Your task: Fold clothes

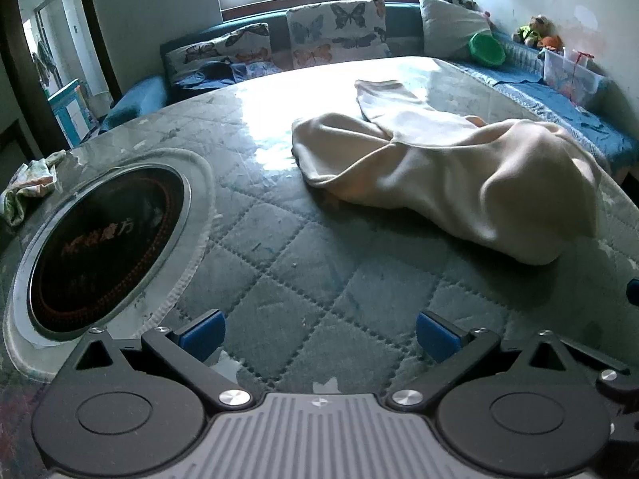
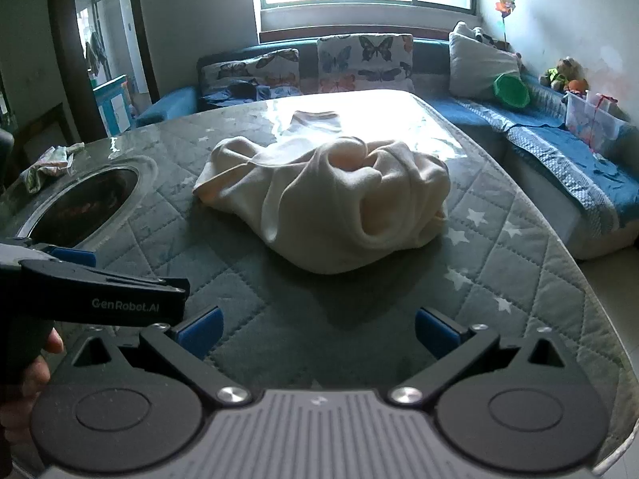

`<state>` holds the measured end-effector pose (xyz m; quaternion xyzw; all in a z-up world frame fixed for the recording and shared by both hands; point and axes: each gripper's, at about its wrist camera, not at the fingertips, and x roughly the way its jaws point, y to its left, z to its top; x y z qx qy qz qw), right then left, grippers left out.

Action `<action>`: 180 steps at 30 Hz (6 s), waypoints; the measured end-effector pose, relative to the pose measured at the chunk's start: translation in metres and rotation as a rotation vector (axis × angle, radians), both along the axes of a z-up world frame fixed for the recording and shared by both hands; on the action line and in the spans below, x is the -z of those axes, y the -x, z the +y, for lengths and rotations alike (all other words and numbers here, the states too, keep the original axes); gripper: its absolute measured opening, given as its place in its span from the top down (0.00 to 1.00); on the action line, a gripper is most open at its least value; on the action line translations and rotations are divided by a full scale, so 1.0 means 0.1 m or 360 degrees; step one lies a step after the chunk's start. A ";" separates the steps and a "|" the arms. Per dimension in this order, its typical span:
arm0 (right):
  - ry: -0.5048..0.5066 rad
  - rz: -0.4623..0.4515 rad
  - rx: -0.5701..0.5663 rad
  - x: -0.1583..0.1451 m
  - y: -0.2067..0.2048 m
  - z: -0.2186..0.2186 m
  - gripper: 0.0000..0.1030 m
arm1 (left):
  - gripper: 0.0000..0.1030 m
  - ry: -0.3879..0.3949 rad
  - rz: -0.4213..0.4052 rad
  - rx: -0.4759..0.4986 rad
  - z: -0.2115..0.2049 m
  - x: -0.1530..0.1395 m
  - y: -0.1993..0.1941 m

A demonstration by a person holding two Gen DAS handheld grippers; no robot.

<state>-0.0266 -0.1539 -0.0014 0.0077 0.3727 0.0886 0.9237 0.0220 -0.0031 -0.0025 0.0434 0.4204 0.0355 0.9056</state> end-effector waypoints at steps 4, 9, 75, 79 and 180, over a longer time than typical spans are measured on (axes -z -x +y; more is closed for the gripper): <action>-0.0001 0.0012 -0.0001 0.01 -0.02 -0.02 0.00 | 0.00 0.0007 0.0005 -0.0003 0.00 -0.01 -0.02; 0.0004 0.0029 -0.0002 0.03 -0.06 -0.02 0.00 | 0.00 0.0002 0.0021 0.0002 -0.01 0.00 -0.05; 0.0008 0.0023 0.0011 -0.04 -0.01 -0.02 0.00 | 0.00 0.0015 0.0013 0.0021 -0.09 -0.10 0.03; 0.0007 0.0025 0.0011 -0.04 0.01 -0.01 0.00 | 0.00 0.0014 0.0015 0.0021 -0.09 -0.09 0.04; -0.0091 -0.0145 -0.0171 -0.54 -1.01 -0.10 0.44 | 0.00 -0.0023 -0.0017 -0.0116 0.27 -0.37 -0.69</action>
